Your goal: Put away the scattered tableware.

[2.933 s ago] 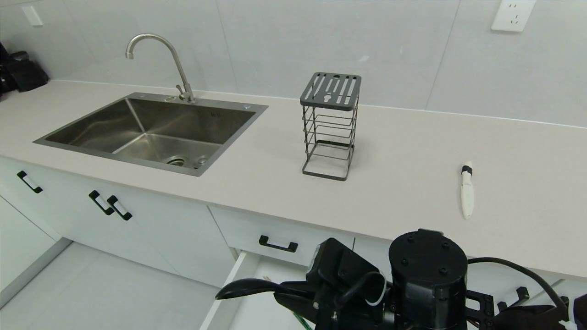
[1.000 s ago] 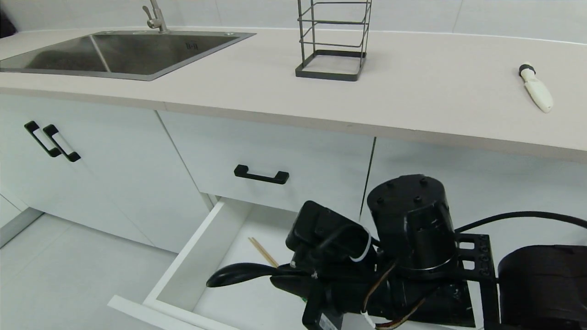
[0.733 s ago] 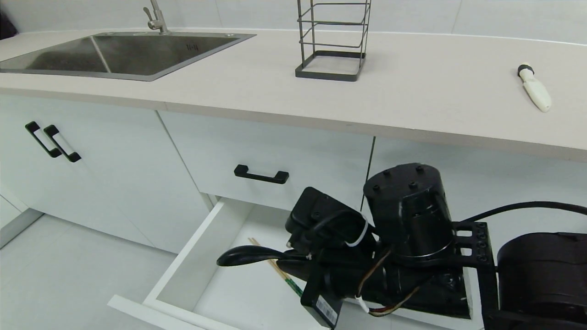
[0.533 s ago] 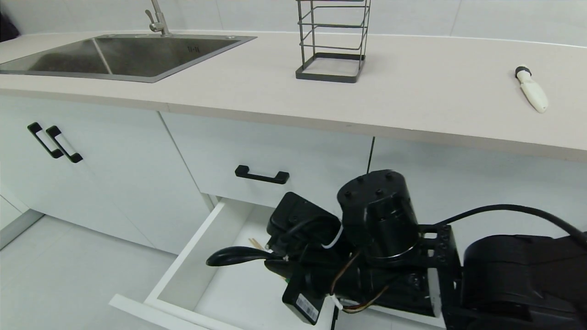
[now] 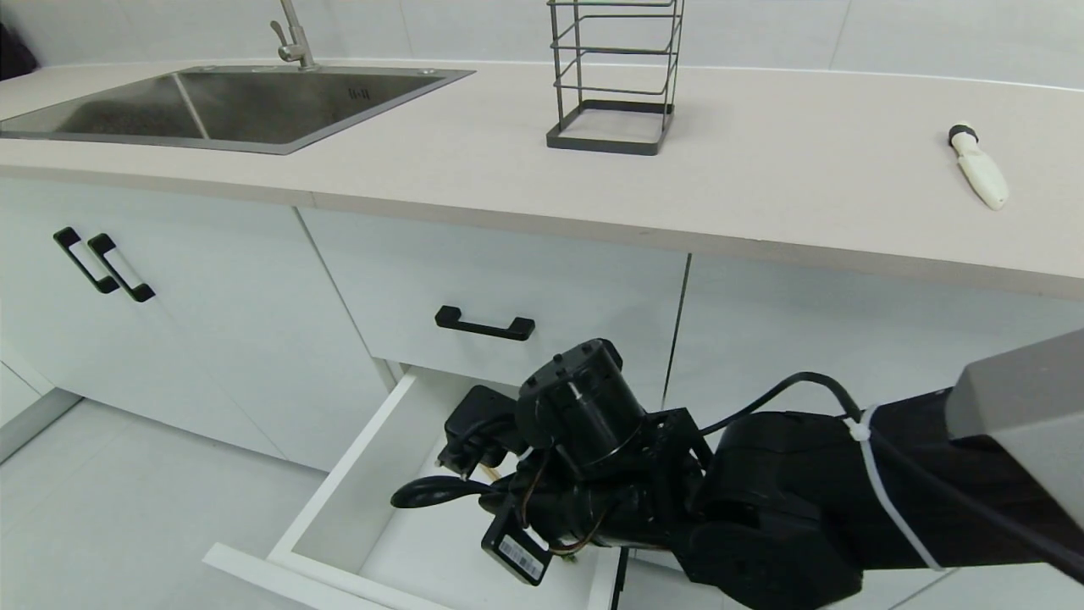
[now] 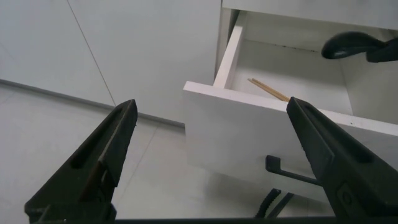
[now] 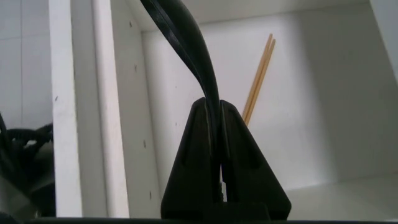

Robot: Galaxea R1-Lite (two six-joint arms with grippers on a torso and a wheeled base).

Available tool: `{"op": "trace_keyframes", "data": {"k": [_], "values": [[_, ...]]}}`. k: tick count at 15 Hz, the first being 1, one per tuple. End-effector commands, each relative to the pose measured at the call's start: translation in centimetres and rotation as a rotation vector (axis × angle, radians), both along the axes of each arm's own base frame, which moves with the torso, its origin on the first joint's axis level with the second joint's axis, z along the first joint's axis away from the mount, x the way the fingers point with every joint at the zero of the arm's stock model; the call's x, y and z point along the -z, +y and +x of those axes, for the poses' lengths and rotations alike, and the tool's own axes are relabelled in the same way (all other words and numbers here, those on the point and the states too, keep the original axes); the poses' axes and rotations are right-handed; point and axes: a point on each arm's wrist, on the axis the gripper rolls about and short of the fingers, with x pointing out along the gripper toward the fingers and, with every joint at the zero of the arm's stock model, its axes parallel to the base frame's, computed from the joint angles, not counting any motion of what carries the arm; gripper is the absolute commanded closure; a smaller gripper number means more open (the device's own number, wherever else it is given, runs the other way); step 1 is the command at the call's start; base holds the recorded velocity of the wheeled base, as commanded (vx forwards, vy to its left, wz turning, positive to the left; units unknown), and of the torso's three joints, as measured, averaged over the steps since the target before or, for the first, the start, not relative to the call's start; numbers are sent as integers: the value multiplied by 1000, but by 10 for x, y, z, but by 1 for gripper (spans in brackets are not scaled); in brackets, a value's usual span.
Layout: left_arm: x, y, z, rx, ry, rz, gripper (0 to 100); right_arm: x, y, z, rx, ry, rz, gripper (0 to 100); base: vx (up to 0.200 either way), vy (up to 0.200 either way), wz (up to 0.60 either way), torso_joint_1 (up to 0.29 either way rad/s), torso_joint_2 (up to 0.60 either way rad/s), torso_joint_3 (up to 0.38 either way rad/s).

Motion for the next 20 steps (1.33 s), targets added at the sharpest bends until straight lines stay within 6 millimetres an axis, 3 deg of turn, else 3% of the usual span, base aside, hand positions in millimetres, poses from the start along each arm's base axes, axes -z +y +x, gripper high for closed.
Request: {"op": "trace_keyframes", "data": {"k": [1, 5, 11, 16, 20], "values": [[0, 0, 0, -2, 0, -1, 0, 31, 25, 16, 3, 3, -9, 100, 0, 0, 0, 0, 0, 0], [0, 0, 0, -2, 0, -1, 0, 61, 51, 35, 60, -23, -34, 100, 0, 0, 0, 0, 0, 0], [0, 0, 0, -2, 0, -1, 0, 66, 50, 42, 79, -23, -39, 100, 0, 0, 0, 0, 0, 0], [0, 0, 0, -2, 0, -1, 0, 71, 50, 59, 108, -29, -29, 100, 0, 0, 0, 0, 0, 0], [0, 0, 0, -2, 0, -1, 0, 94, 46, 89, 163, -21, -42, 100, 0, 0, 0, 0, 0, 0]]}}
